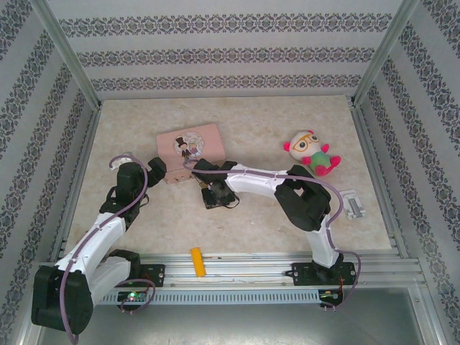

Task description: Unlock the padlock with the key

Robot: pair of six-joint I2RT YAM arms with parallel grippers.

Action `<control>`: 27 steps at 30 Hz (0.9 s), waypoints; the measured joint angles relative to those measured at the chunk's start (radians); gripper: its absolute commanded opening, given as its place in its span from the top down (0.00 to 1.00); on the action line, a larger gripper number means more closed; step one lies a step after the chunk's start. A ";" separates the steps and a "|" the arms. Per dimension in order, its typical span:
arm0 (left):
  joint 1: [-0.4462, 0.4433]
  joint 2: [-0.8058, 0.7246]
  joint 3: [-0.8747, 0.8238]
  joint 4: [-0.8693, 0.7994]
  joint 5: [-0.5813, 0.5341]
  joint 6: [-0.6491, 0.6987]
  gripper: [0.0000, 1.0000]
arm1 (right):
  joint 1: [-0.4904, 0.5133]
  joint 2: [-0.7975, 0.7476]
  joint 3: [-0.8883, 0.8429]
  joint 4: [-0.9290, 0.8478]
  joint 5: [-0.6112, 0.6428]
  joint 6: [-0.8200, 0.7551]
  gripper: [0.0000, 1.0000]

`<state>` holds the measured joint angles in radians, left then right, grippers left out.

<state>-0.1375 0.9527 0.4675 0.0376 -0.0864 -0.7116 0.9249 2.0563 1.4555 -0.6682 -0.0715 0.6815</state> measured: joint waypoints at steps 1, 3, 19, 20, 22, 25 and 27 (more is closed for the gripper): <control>0.000 0.001 0.000 0.000 0.000 0.000 0.01 | 0.000 0.000 -0.001 0.000 -0.002 0.000 0.69; 0.000 0.002 0.000 0.000 0.000 0.000 0.01 | 0.000 0.000 -0.001 0.001 -0.003 0.000 0.71; 0.000 0.000 0.000 0.000 0.004 0.000 0.01 | -0.003 0.000 -0.002 0.038 -0.027 0.003 1.00; 0.000 0.000 0.000 0.000 0.005 0.001 0.01 | -0.004 -0.004 -0.009 0.050 -0.032 0.003 1.00; 0.000 -0.004 0.000 0.000 0.008 0.003 0.01 | -0.009 -0.017 -0.032 0.072 -0.047 0.003 1.00; 0.000 -0.006 0.000 0.000 0.018 0.013 0.01 | -0.025 -0.051 -0.084 0.114 -0.082 0.004 1.00; 0.000 -0.006 0.000 0.000 0.032 0.022 0.01 | -0.040 -0.067 -0.110 0.134 -0.104 0.005 1.00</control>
<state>-0.1375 0.9470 0.4675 0.0376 -0.0544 -0.6899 0.8852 1.9896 1.3453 -0.5343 -0.1753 0.6861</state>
